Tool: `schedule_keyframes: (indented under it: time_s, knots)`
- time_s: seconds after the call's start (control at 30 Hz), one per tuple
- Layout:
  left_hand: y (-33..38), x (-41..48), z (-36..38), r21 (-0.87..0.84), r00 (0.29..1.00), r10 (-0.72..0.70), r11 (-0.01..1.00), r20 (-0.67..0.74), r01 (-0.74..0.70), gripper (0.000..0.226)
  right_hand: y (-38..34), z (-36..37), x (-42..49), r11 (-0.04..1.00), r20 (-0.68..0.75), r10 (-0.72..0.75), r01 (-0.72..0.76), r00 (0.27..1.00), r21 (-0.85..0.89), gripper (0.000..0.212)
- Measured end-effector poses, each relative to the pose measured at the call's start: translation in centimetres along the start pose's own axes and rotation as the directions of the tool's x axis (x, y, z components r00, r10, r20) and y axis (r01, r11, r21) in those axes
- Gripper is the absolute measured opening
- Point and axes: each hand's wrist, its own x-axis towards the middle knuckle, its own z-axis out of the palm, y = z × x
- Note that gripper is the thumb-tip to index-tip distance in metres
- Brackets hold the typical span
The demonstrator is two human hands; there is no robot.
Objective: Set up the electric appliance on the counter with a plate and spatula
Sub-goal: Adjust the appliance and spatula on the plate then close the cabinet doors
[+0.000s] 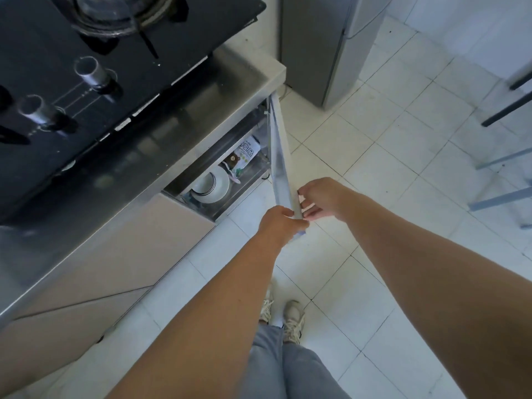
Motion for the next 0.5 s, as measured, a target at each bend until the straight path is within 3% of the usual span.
schedule_keyframes:
  time_s: [0.13,0.3,0.4,0.5]
  knots:
    - [-3.1,-0.3,-4.0,0.051,0.973,-0.015,0.998,-0.232,0.028,0.008,-1.3,4.9,-0.8,0.995,0.088,-0.043,0.035,0.995,0.095,0.035]
    - [-5.5,0.6,-9.2,0.006,0.949,-0.106,0.994,-0.298,0.113,0.021,-3.8,9.4,-0.4,0.997,0.098,-0.054,0.048,0.994,0.066,0.029]
    - [-6.4,1.0,-10.3,-0.037,0.958,-0.194,0.981,-0.211,0.191,0.038,-5.3,10.9,0.3,0.993,0.051,0.071,-0.076,0.996,0.095,0.022]
    - [-6.6,1.1,-11.4,-0.279,0.95,-0.306,0.919,-0.059,0.278,0.041,-6.5,12.5,0.6,0.99,0.043,0.059,-0.064,0.997,0.125,0.021]
